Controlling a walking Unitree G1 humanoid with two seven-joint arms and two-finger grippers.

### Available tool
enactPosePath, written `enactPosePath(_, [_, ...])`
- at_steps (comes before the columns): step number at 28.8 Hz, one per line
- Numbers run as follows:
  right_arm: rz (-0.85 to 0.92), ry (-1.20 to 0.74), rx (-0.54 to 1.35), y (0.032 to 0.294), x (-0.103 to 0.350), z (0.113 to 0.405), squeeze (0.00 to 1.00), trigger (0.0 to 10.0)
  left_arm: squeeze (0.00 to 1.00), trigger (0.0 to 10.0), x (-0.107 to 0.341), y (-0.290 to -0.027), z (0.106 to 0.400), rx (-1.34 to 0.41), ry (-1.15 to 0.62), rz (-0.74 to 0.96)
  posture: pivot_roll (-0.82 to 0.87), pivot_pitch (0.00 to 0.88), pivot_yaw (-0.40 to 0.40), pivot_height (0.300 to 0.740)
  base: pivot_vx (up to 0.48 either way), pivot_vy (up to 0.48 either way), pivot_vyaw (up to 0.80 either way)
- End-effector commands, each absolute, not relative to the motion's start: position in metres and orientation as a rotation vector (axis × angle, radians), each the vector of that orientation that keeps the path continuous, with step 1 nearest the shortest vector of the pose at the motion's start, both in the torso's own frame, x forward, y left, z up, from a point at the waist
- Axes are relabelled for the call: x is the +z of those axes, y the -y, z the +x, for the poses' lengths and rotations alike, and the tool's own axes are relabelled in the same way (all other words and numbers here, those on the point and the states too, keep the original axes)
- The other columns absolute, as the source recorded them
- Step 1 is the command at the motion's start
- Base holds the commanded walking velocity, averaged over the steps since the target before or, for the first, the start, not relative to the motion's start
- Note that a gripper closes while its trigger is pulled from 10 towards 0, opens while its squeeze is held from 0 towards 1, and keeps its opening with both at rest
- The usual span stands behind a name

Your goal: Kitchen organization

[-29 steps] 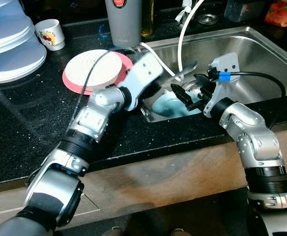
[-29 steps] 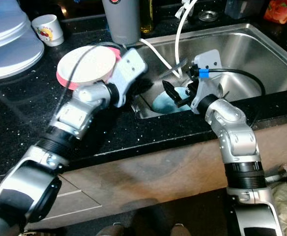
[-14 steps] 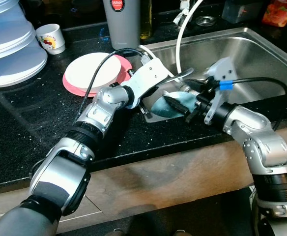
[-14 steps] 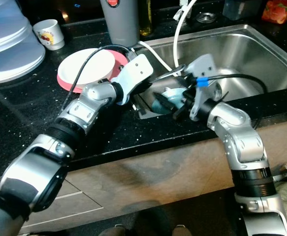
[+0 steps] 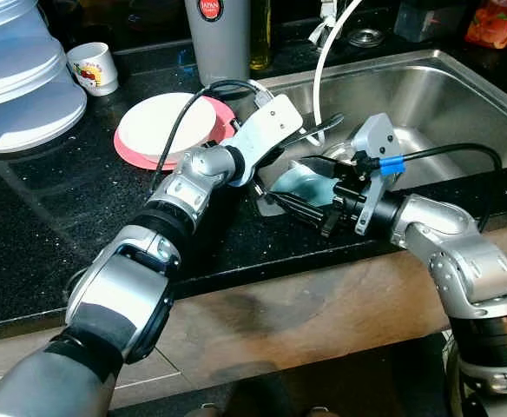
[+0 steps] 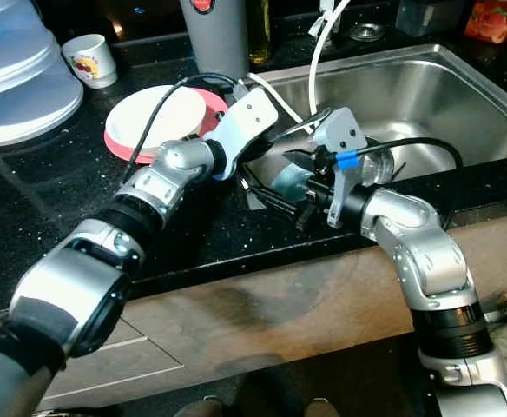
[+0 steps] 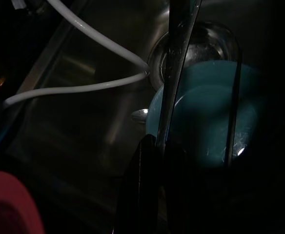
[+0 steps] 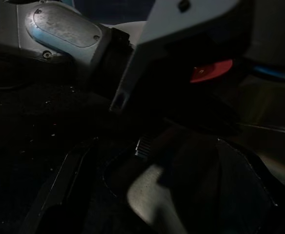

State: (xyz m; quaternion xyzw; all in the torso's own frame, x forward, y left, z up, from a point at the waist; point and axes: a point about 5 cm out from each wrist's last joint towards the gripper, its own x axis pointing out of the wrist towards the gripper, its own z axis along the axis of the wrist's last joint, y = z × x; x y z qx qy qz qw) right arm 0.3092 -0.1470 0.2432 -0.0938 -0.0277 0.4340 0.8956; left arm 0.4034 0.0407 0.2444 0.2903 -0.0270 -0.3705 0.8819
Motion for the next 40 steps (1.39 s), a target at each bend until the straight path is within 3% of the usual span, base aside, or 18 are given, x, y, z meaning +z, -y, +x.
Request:
enactPosePath(1, [-0.197, 0.059, 0.930, 0.141, 0.246, 0.308, 0.00, 10.0, 0.00, 0.0, 0.225, -0.042, 0.403, -0.792, -0.035, 0.620, 0.02, 0.137, 0.078, 0.740, 0.000, 0.000, 0.00])
enactPosePath(11, [-0.202, 0.058, 0.906, 0.143, 0.247, 0.310, 0.00, 10.0, 0.00, 0.0, 0.231, -0.036, 0.402, -0.846, -0.018, 0.689, 0.02, 0.145, 0.080, 0.740, 0.000, 0.000, 0.00])
enactPosePath(13, [-0.202, 0.058, 0.902, 0.144, 0.246, 0.311, 0.00, 10.0, 0.00, 0.6, 0.230, -0.034, 0.401, -0.883, -0.028, 0.709, 0.02, 0.145, 0.080, 0.740, 0.000, 0.000, 0.00])
enactPosePath(14, [-0.201, 0.058, 0.899, 0.144, 0.246, 0.311, 0.00, 10.0, 0.00, 3.2, 0.228, -0.034, 0.399, -0.909, -0.037, 0.746, 0.02, 0.145, 0.080, 0.740, 0.000, 0.000, 0.00])
enactPosePath(18, [-0.201, 0.058, 0.898, 0.144, 0.246, 0.311, 0.00, 10.0, 0.00, 3.2, 0.227, -0.034, 0.399, -0.917, -0.040, 0.762, 0.02, 0.145, 0.080, 0.740, 0.000, 0.000, 0.00])
enactPosePath(19, [-0.201, 0.059, 0.897, 0.144, 0.246, 0.311, 0.00, 10.0, 0.00, 10.0, 0.225, -0.034, 0.399, -0.928, -0.045, 0.785, 0.02, 0.146, 0.082, 0.740, 0.000, 0.000, 0.00])
enactPosePath(22, [-0.202, 0.061, 0.888, 0.145, 0.246, 0.312, 0.00, 10.0, 0.00, 10.0, 0.224, -0.036, 0.399, -0.922, -0.041, 0.876, 0.02, 0.145, 0.082, 0.740, 0.000, 0.000, 0.00])
enactPosePath(29, [-0.202, 0.062, 0.883, 0.145, 0.246, 0.312, 0.00, 10.0, 0.00, 10.0, 0.226, -0.036, 0.400, -0.904, -0.040, 0.865, 0.02, 0.146, 0.082, 0.740, 0.000, 0.000, 0.00])
enactPosePath(30, [-0.202, 0.062, 0.881, 0.145, 0.246, 0.313, 0.00, 10.0, 0.65, 10.0, 0.227, -0.037, 0.401, -0.904, -0.040, 0.858, 0.02, 0.146, 0.082, 0.740, 0.000, 0.000, 0.00])
enactPosePath(31, [-0.202, 0.062, 0.879, 0.145, 0.246, 0.313, 0.00, 10.0, 0.56, 10.0, 0.228, -0.037, 0.401, -0.892, -0.033, 0.859, 0.02, 0.145, 0.081, 0.740, 0.000, 0.000, 0.00])
enactPosePath(32, [-0.203, 0.063, 0.876, 0.145, 0.246, 0.314, 0.00, 10.0, 0.00, 10.0, 0.229, -0.037, 0.402, -0.881, -0.026, 0.858, 0.02, 0.145, 0.081, 0.740, 0.000, 0.000, 0.00])
enactPosePath(37, [-0.204, 0.065, 0.871, 0.146, 0.246, 0.314, 0.00, 10.0, 0.00, 10.0, 0.230, -0.038, 0.402, -0.869, -0.016, 0.856, 0.02, 0.145, 0.081, 0.740, 0.000, 0.000, 0.00])
enactPosePath(38, [-0.206, 0.066, 0.867, 0.146, 0.246, 0.315, 0.00, 10.0, 0.59, 10.0, 0.231, -0.038, 0.403, -0.870, -0.016, 0.833, 0.02, 0.144, 0.080, 0.740, 0.000, 0.000, 0.00])
enactPosePath(39, [-0.206, 0.066, 0.867, 0.146, 0.246, 0.315, 0.00, 10.0, 0.59, 10.0, 0.231, -0.038, 0.403, -0.870, -0.016, 0.833, 0.02, 0.144, 0.080, 0.740, 0.000, 0.000, 0.00])
enactPosePath(40, [-0.208, 0.068, 0.864, 0.146, 0.246, 0.315, 0.00, 10.0, 0.18, 10.0, 0.235, -0.040, 0.404, -0.844, 0.003, 0.838, 0.02, 0.145, 0.081, 0.740, 0.000, 0.000, 0.00])
